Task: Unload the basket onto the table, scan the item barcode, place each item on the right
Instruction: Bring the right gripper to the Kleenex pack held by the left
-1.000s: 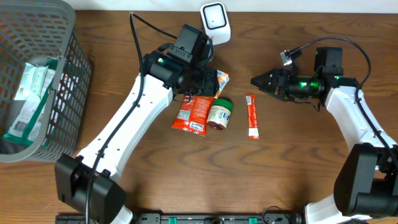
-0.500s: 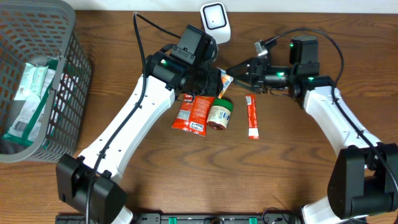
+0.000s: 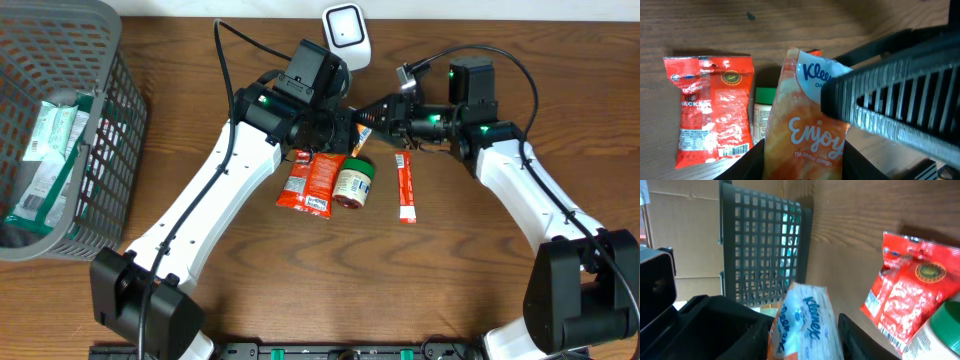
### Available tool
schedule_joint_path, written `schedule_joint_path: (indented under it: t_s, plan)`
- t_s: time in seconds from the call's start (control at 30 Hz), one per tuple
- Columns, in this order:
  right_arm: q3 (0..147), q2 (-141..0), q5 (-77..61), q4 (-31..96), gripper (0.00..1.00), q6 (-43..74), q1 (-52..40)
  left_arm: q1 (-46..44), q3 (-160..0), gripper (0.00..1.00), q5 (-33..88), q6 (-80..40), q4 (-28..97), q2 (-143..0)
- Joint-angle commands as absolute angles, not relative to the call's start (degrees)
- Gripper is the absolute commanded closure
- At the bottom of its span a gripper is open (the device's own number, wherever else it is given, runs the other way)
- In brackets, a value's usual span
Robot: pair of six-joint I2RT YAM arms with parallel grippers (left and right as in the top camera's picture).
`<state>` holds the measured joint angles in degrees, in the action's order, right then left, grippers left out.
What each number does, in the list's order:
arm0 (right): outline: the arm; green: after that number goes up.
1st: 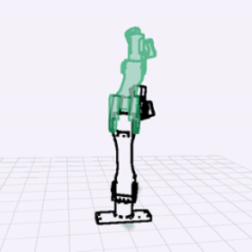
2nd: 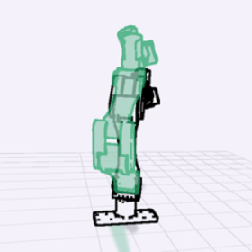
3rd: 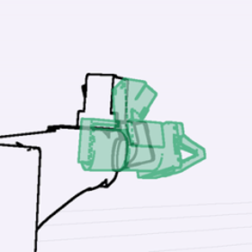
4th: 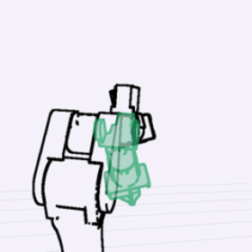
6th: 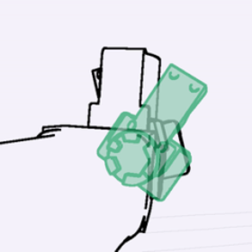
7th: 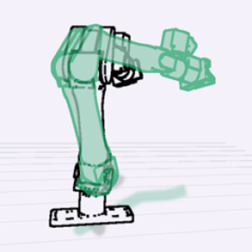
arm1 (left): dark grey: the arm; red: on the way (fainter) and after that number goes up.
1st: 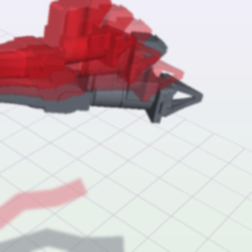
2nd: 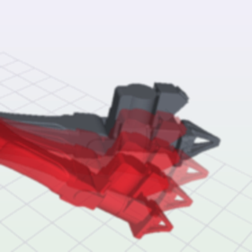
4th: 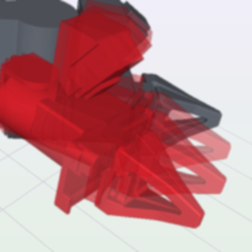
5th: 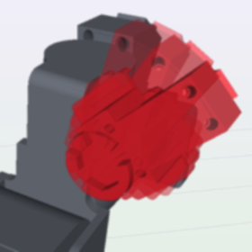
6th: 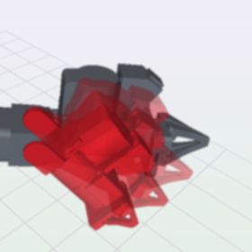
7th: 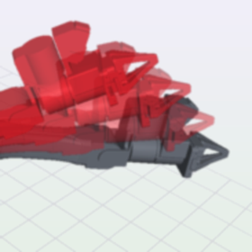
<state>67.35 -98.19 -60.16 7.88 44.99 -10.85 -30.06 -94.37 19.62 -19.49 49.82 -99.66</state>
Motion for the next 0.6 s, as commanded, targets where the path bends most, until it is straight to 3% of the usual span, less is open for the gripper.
schedule_joint_path:
  t_s: [0.0,0.17,0.37,0.57]
  plan:
    - [67.4,-97.4,-59.5,7.0,0.62,45.2,-11.4,-30.1,-94.1,0.57,19.9,-18.9,49.8,-100.1]
    - [67.4,-97.4,-58.9,7.1,0.72,45.2,-11.4,-30.1,-94.1,0.53,19.9,-18.3,49.7,-100.1]
    - [67.4,-97.4,-58.7,7.1,0.58,45.2,-11.9,-30.1,-94.1,0.58,19.9,-18.3,48.7,-100.1]
    - [67.4,-97.4,-58.5,8.8,0.62,45.2,-13.4,-30.1,-94.1,0.62,18.5,-18.3,48.3,-100.1]
